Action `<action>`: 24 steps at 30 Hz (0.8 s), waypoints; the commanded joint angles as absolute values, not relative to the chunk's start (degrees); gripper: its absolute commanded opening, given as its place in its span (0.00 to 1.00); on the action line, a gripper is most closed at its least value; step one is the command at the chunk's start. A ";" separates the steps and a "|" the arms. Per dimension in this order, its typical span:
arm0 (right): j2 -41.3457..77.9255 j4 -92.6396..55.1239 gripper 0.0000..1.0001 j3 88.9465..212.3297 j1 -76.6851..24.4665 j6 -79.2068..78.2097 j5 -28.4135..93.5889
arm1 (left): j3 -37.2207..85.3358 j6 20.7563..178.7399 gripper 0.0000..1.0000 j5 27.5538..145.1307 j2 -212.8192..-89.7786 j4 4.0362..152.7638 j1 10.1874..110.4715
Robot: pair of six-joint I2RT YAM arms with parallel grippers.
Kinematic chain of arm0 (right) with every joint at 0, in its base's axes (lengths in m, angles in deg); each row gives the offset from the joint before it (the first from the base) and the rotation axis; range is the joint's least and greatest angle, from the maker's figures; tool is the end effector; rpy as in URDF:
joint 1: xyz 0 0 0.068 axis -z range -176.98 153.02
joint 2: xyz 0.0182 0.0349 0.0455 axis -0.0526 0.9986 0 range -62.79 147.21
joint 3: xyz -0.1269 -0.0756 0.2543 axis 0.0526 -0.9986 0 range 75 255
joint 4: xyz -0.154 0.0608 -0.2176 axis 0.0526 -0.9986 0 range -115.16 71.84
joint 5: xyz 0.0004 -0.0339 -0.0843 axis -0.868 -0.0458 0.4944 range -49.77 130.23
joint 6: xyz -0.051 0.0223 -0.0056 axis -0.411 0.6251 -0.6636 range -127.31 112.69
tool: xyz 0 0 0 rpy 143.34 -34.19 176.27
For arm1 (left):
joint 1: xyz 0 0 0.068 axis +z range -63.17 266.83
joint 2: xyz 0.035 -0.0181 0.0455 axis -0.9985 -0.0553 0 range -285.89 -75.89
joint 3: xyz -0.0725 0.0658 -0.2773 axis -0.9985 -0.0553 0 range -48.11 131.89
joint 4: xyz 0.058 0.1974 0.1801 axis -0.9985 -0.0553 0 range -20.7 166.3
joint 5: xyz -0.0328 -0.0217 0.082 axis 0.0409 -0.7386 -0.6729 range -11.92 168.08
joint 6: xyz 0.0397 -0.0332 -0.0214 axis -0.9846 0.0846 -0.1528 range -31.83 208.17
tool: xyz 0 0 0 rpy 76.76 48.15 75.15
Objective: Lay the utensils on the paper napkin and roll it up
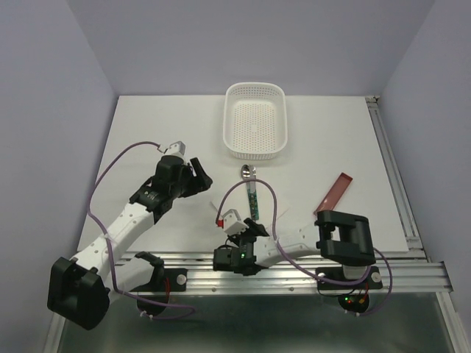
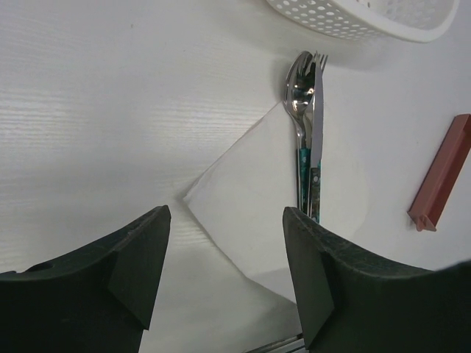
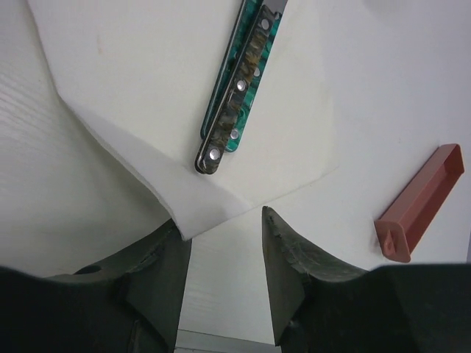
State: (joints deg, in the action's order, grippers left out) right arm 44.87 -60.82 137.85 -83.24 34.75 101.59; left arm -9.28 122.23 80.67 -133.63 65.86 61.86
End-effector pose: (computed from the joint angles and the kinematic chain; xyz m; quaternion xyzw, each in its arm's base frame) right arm 0.0557 0.3331 0.1545 -0.3130 0.8009 -0.2052 0.4674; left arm 0.2067 -0.0981 0.2733 -0.0570 0.8611 -0.2657 0.4297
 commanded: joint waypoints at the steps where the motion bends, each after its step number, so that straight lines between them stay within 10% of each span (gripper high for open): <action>1: 40.31 -56.14 0.47 136.70 -82.06 32.24 104.48 | -11.19 122.89 0.72 83.26 -134.86 69.44 61.96; 24: 29.94 -41.19 0.41 128.36 -76.17 26.88 97.18 | -20.07 127.45 0.42 87.04 -134.96 77.34 51.15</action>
State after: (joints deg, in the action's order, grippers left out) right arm 33.00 -45.74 129.92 -76.81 26.97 97.13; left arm -18.59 126.21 86.20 -136.14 73.99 52.11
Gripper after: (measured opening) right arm 0.413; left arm 0.438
